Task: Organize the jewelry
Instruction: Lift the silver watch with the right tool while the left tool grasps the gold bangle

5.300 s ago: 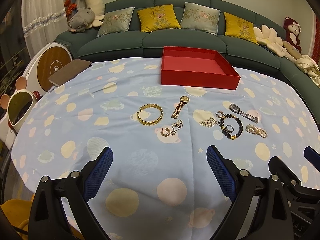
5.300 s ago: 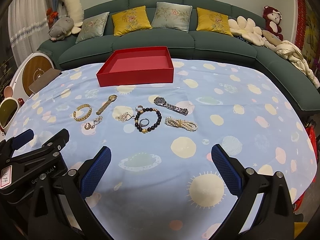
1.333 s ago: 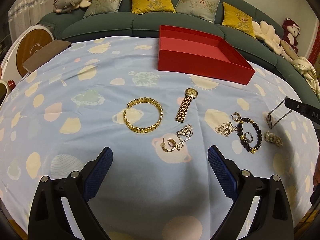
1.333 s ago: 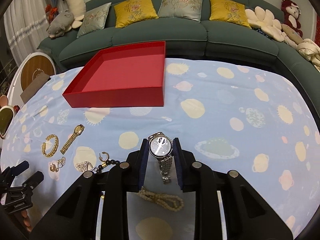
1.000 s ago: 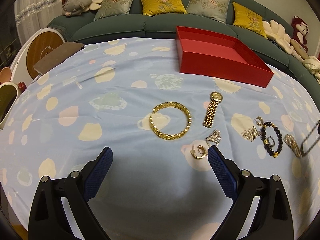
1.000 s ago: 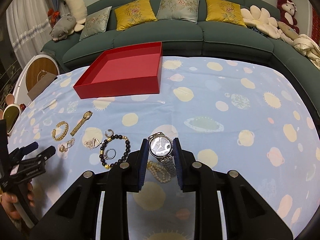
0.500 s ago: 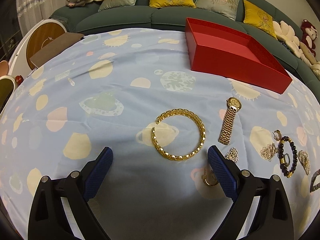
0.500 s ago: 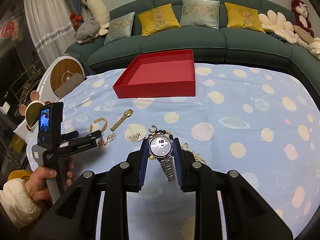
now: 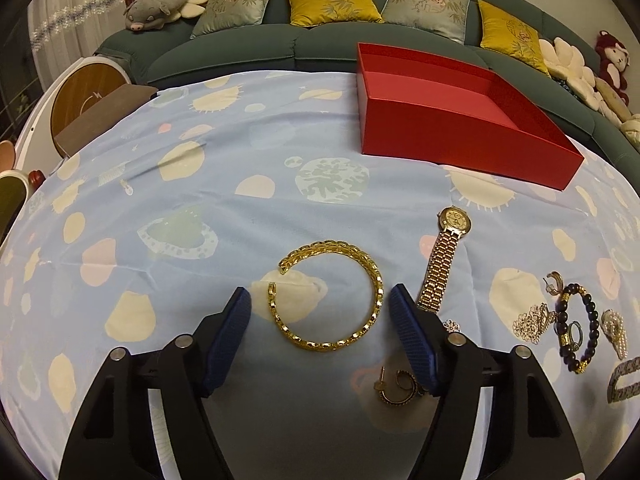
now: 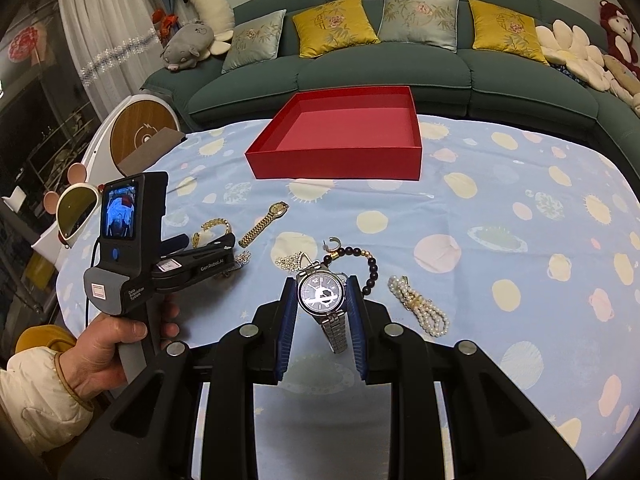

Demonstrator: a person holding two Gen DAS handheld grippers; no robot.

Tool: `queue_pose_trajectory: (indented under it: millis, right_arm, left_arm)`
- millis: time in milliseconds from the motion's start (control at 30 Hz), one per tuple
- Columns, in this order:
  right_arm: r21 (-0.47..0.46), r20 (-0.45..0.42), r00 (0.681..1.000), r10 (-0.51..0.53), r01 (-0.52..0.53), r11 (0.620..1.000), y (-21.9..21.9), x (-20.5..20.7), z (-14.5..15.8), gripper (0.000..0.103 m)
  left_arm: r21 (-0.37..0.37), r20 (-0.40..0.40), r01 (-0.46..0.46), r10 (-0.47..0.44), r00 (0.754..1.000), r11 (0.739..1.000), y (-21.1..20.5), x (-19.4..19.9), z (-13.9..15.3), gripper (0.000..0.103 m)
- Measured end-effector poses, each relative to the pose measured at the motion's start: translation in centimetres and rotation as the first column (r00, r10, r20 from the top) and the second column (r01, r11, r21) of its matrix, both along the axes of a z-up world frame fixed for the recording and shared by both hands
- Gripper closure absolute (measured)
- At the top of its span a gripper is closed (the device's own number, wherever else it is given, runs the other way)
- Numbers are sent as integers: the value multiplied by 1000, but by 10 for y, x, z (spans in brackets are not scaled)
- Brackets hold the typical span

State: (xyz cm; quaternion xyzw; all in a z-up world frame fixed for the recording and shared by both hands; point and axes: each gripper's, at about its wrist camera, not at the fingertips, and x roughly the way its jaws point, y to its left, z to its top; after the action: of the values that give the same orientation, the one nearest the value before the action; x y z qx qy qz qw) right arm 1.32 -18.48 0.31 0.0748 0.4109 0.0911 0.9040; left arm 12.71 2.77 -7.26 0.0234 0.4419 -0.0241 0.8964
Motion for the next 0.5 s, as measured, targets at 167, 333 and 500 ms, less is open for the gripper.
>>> queue_pose_trajectory:
  millis: [167, 333, 500]
  right_arm:
    - [-6, -5, 1000, -6, 6, 1000, 1, 2, -2, 79]
    - [-11, -4, 1000, -1, 1, 1000, 3, 4, -3, 79]
    - [-14, -1, 1000, 3, -3, 1000, 7, 9, -2, 79]
  left_arm:
    - [-29, -11, 31, -31, 999, 999, -1, -3, 3, 50]
    - [-63, -11, 53, -53, 999, 997, 1, -10, 8, 50]
    - [-105, 36, 63, -59, 998, 992, 6, -22, 32, 50]
